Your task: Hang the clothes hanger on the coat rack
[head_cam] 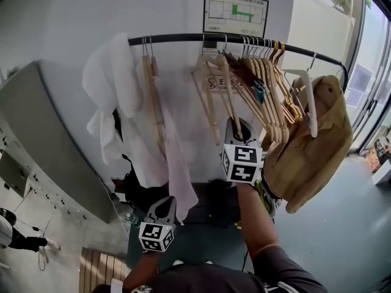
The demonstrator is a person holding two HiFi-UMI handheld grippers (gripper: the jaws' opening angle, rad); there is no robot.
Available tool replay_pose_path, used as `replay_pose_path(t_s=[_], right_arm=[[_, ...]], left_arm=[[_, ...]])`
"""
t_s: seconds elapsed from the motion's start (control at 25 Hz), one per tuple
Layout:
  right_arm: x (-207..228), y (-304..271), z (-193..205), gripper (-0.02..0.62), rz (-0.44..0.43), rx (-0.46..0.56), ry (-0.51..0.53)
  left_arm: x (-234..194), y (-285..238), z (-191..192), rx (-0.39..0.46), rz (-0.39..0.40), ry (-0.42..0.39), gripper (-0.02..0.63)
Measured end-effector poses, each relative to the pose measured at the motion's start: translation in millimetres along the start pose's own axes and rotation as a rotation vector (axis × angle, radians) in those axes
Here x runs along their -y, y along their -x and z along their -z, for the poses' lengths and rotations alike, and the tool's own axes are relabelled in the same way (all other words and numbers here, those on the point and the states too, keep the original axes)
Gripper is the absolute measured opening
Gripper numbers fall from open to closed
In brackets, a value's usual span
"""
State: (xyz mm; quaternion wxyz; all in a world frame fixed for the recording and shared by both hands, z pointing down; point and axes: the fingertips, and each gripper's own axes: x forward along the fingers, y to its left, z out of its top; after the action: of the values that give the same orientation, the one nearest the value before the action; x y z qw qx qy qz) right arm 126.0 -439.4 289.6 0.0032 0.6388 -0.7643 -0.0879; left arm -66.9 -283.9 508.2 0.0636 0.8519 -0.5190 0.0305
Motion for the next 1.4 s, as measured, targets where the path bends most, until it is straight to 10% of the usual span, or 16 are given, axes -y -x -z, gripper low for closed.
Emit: replay_pose_path(t_s=[1.08,1.4], right_arm=[[-10,-23,-1,0.046,0.032,-0.028,0.011],[-16,34,22,0.144,0.057,-0.008,-0.003]], left_arm=[[-42,21,-8,0.037,-0.014,0.035,0.009],[-50,22,1,0.011,0.020,0.034,0.009]])
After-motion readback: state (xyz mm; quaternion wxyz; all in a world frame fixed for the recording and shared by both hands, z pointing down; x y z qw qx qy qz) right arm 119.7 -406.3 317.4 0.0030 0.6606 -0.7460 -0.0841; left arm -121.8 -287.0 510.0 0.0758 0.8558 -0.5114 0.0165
